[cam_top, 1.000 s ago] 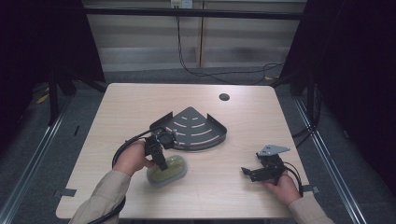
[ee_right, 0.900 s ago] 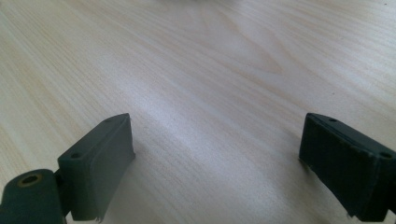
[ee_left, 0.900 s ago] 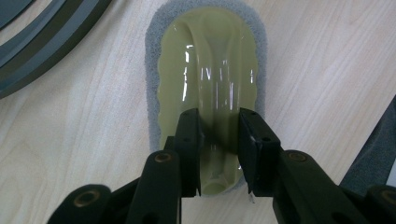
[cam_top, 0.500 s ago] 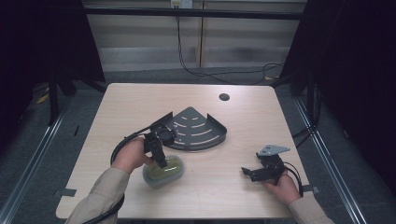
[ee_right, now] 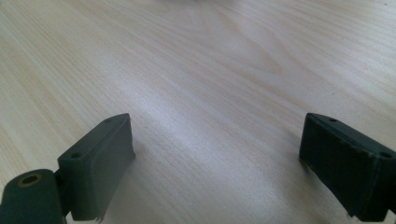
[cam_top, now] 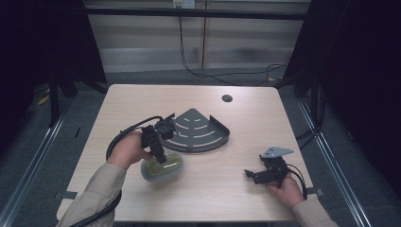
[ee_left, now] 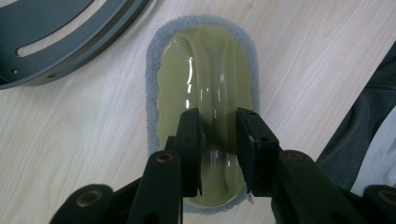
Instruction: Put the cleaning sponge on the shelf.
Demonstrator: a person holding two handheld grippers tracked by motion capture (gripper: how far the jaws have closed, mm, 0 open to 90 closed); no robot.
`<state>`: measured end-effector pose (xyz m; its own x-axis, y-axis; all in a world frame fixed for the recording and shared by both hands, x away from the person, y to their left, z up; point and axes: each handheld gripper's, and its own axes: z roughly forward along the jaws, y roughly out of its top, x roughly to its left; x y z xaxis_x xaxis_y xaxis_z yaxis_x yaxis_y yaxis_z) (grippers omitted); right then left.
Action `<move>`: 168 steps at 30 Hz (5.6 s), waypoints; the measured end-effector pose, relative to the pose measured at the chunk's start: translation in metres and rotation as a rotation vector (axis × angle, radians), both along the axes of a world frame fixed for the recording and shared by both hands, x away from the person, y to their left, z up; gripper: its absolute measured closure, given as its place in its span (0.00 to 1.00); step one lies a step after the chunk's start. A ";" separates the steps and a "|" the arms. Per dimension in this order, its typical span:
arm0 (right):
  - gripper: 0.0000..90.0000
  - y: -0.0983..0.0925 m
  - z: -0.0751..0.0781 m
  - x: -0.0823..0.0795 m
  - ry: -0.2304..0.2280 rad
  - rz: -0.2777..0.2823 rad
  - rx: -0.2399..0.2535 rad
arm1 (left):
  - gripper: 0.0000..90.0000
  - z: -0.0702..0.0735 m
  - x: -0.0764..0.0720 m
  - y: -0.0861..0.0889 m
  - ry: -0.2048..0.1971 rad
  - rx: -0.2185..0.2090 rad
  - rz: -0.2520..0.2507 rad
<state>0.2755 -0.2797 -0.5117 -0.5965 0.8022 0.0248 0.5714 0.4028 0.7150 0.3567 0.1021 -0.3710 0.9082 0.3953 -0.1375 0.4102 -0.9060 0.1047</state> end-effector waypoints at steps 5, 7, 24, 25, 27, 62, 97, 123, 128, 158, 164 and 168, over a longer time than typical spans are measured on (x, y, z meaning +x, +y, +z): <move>0.10 0.000 0.000 0.000 -0.001 0.002 0.002 | 0.79 0.007 0.002 0.001 0.001 -0.005 0.004; 0.10 0.000 0.000 0.000 0.001 0.000 0.003 | 0.79 0.011 0.003 0.001 0.003 0.001 0.000; 0.10 0.000 0.000 0.000 0.000 0.001 0.000 | 0.79 0.033 0.014 0.000 -0.002 -0.017 0.025; 0.10 0.000 0.000 0.000 -0.001 0.002 0.001 | 0.79 0.037 0.016 0.000 -0.004 -0.023 0.033; 0.10 0.000 0.000 0.000 -0.001 0.001 0.000 | 0.79 0.038 0.017 0.000 -0.002 -0.022 0.039; 0.10 0.000 0.000 0.000 0.000 0.003 0.001 | 0.80 0.056 0.051 -0.020 -0.035 -0.079 0.152; 0.10 0.000 0.000 0.000 0.001 0.000 -0.001 | 0.80 0.040 0.103 -0.029 -0.083 -0.096 0.310; 0.10 0.000 0.000 0.000 0.001 0.001 0.000 | 0.80 0.022 0.126 -0.029 -0.125 -0.103 0.393; 0.10 0.000 0.000 0.000 0.000 0.002 -0.001 | 0.79 0.016 0.128 -0.028 -0.128 -0.102 0.399; 0.10 0.000 0.000 0.000 -0.001 0.000 0.000 | 0.79 -0.020 0.138 -0.027 -0.111 -0.072 0.388; 0.10 0.000 0.000 0.000 0.000 0.001 0.003 | 0.79 -0.022 0.139 -0.026 -0.107 -0.073 0.384; 0.10 0.000 0.000 0.000 0.000 0.000 0.001 | 0.79 -0.024 0.139 -0.027 -0.106 -0.068 0.387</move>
